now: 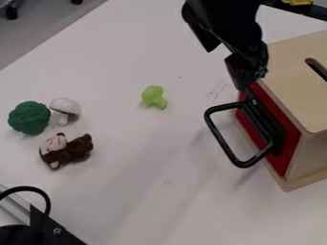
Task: Open the drawer
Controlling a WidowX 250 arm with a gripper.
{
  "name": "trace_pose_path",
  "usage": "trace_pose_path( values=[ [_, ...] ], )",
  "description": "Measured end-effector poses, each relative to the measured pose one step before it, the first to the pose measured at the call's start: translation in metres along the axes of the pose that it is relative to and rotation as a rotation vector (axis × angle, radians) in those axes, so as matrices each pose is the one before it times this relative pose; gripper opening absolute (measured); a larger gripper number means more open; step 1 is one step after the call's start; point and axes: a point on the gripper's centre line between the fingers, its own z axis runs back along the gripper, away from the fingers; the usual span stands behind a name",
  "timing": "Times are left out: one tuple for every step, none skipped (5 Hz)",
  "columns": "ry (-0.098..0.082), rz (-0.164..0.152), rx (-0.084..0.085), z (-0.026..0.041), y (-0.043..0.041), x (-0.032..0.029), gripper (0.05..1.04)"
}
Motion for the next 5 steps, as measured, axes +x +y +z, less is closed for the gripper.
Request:
trace_pose_path(
  values=[
    [0.0235,0.0025,-0.0071,-0.00433,-0.00167,-0.00578,0.999],
    [0.0739,0.1564,-0.0571,-0.00904,-0.00543,-0.00872,0.999],
    [0.0627,0.1429,0.0395,-0.00464,0.00294,-0.00829,0.999],
    [0.0198,0.2255,0.0213,-0.00504,0.00275,-0.00392,0.999],
    [-0.0122,0.2445,0.0937,-0.00912,0.00911,-0.00942,0.999]
  ],
)
